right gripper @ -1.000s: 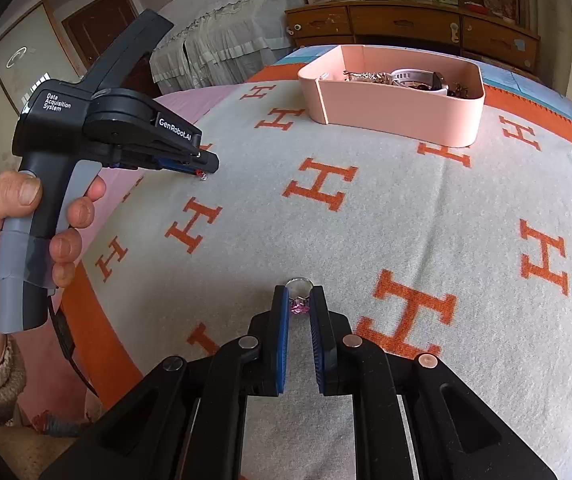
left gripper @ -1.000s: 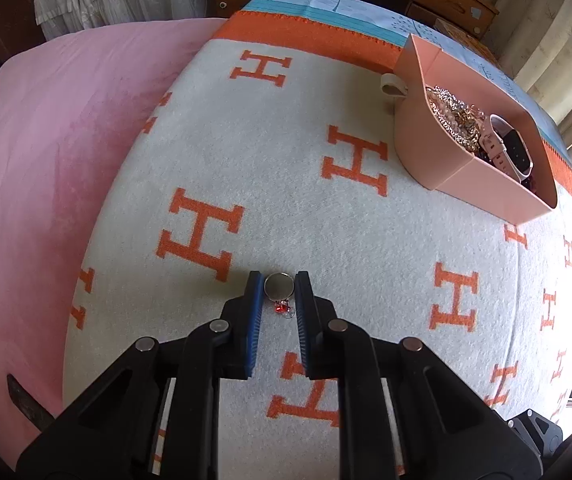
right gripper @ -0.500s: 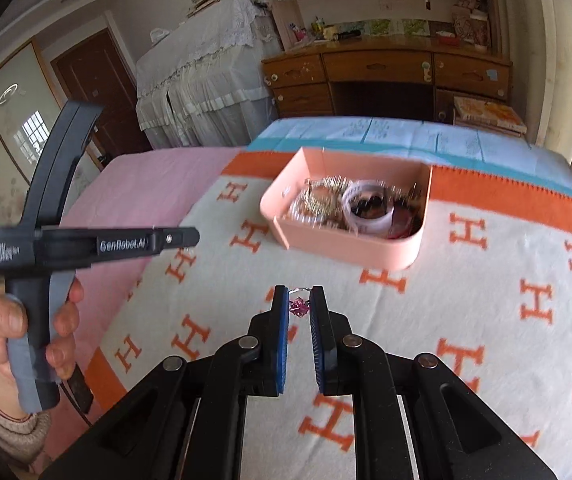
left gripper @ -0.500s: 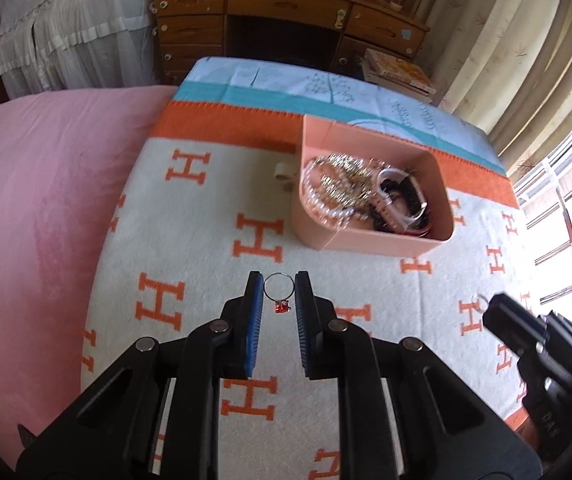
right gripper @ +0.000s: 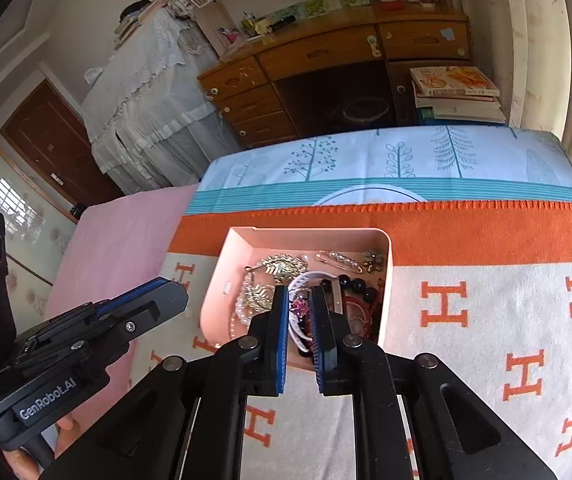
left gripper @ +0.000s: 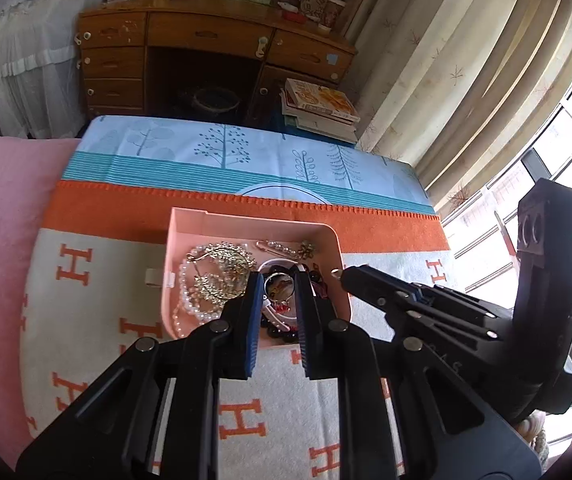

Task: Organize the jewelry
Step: 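Carry both rings into the pink tray and open both grippers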

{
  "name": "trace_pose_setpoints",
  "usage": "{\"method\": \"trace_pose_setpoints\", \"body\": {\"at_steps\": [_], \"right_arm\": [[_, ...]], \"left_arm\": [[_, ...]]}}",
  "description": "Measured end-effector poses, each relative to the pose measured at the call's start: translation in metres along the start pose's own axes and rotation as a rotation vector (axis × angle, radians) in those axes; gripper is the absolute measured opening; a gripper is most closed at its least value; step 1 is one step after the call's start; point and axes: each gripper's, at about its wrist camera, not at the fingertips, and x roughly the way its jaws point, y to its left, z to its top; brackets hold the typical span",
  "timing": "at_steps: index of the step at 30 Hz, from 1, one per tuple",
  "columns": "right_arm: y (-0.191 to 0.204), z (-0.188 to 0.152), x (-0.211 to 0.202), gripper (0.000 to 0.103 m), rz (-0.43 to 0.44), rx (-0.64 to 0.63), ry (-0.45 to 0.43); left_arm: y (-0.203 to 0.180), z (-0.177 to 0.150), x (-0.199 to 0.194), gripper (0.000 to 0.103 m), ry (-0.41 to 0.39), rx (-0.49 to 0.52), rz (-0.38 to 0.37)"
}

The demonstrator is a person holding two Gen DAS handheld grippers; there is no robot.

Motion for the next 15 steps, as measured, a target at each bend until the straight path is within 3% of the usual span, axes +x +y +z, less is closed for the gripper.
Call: {"method": "trace_pose_setpoints", "body": {"at_steps": [8,15], "right_arm": [[-0.028,0.005,0.039,0.011,-0.079,0.026,0.009],[-0.043,0.012,0.060,0.011,-0.065,0.048,0.024]], "left_arm": [[-0.009,-0.002,0.070,0.013,0.087,0.034,-0.015],[-0.009,-0.006,0.084,0.016,0.132,0.089,0.052]]}}
